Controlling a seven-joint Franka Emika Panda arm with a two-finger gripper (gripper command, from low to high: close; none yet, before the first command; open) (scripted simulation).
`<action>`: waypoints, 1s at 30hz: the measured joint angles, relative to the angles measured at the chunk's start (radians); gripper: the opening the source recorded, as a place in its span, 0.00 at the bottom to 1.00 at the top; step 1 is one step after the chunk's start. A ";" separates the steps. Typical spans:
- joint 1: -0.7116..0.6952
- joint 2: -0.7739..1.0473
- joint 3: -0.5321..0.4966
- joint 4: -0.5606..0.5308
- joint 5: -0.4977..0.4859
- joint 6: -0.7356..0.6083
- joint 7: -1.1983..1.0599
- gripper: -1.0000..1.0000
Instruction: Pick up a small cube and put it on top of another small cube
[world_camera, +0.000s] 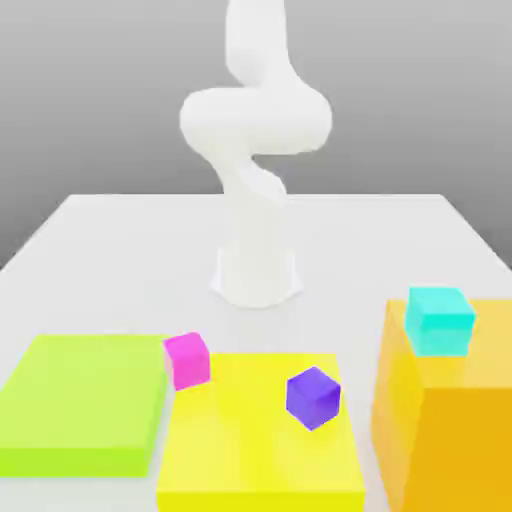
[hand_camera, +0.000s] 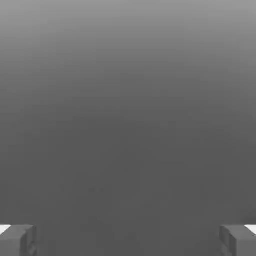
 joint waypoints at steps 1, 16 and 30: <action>0.013 0.014 0.001 -0.008 -0.015 0.009 -0.038 0.50; 0.395 0.477 -0.028 -0.249 0.236 -0.450 -0.701 0.50; 0.543 0.763 0.047 -0.404 0.309 -0.564 -1.316 0.50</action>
